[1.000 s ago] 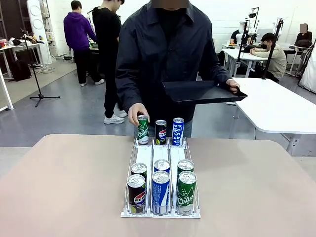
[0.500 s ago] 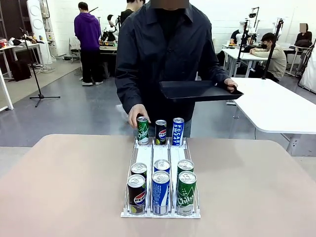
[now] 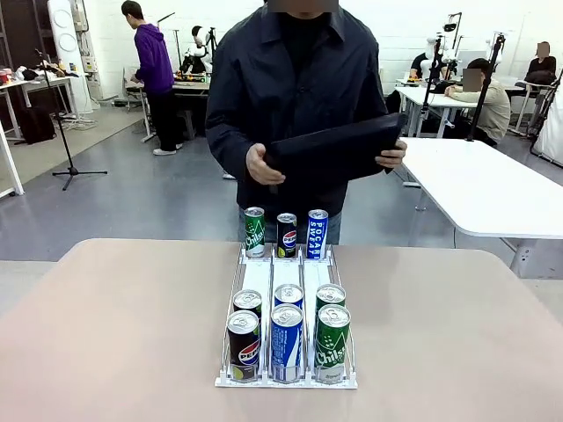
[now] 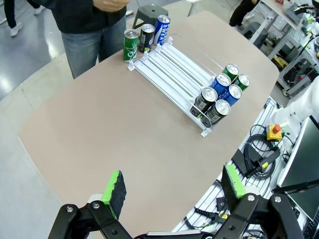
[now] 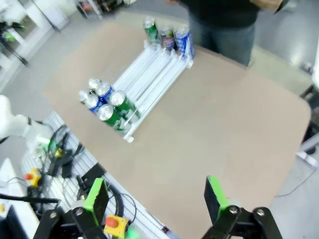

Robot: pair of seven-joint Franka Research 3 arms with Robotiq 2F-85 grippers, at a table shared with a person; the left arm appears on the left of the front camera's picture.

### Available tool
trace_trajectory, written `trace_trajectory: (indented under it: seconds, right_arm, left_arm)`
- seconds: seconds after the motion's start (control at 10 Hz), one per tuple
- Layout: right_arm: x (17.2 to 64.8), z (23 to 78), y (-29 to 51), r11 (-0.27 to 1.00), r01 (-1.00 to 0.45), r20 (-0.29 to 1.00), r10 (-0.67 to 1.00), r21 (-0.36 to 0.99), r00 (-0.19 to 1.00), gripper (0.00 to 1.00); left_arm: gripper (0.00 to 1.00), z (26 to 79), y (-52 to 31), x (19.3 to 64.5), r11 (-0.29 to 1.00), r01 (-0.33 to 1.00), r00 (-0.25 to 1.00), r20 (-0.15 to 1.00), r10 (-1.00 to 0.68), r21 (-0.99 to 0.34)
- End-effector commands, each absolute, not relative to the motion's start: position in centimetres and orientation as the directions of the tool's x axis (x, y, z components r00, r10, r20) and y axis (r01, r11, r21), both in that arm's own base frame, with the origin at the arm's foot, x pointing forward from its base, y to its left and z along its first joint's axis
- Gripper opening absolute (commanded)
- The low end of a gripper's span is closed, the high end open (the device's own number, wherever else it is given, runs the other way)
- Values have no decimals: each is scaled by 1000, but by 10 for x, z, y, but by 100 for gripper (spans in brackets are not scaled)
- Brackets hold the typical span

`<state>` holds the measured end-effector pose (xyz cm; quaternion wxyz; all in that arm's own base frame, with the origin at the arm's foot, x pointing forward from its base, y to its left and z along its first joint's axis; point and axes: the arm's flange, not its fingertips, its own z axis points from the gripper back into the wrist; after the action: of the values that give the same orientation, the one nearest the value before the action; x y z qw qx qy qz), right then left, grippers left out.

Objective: Retrieve and hand over the desired beverage to the person.
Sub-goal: Pick up a can of the same type that the person held from the Automatic Can Dispenser.

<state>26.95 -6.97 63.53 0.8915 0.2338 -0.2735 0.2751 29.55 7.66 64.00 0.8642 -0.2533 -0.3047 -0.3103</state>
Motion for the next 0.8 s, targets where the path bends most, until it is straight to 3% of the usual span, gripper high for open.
trace_trajectory:
  seconds: [0.0, 0.3, 0.5, 0.7]
  right_arm:
    - [290, 627, 38, 846, -512, 427, 412, 148, 805, 100]
    - [311, 579, 138, 948, -314, 420, 306, -52, 854, 100]
    - [316, 558, 174, 960, -267, 422, 276, -81, 864, 100]
    - [312, 557, 186, 955, -298, 394, 273, 2, 878, 100]
  left_arm:
    - [100, 640, 79, 295, 664, 707, 604, 695, -389, -243]
    - [100, 640, 79, 295, 664, 707, 604, 695, -389, -243]
    - [100, 640, 79, 295, 664, 707, 604, 695, -389, -243]
    - [100, 640, 79, 295, 664, 707, 604, 695, -389, -243]
